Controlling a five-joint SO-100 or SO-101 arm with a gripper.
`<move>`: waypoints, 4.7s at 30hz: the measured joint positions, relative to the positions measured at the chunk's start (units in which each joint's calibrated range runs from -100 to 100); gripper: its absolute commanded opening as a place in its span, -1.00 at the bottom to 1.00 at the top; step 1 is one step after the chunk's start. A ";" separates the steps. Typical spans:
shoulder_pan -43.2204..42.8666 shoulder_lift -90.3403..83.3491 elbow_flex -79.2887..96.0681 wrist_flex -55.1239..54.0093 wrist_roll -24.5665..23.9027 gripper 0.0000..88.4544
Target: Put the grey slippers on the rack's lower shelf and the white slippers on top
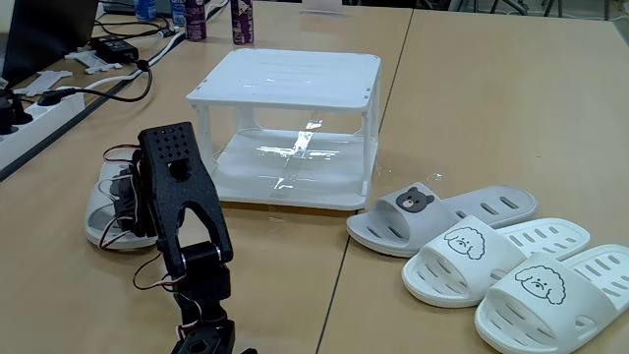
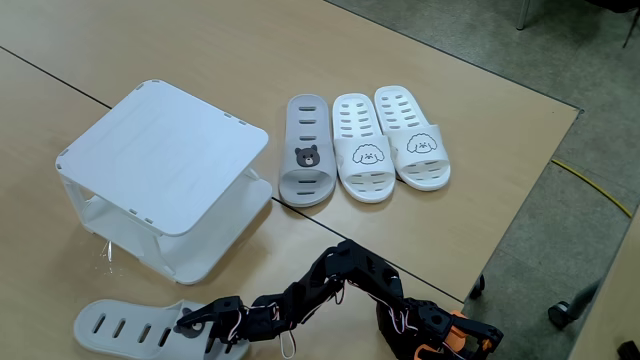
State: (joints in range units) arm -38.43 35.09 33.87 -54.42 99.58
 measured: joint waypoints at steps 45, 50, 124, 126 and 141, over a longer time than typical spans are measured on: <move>23.00 -61.03 64.15 -3.18 0.00 -0.98; 22.62 -53.94 58.85 -3.18 0.00 -0.98; 24.57 -44.04 32.52 11.07 0.00 -0.99; 23.90 -49.48 40.07 2.83 0.00 -0.98; 30.34 -35.05 62.98 -18.63 0.00 -0.98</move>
State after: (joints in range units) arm -8.09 0.04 96.86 -73.05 99.58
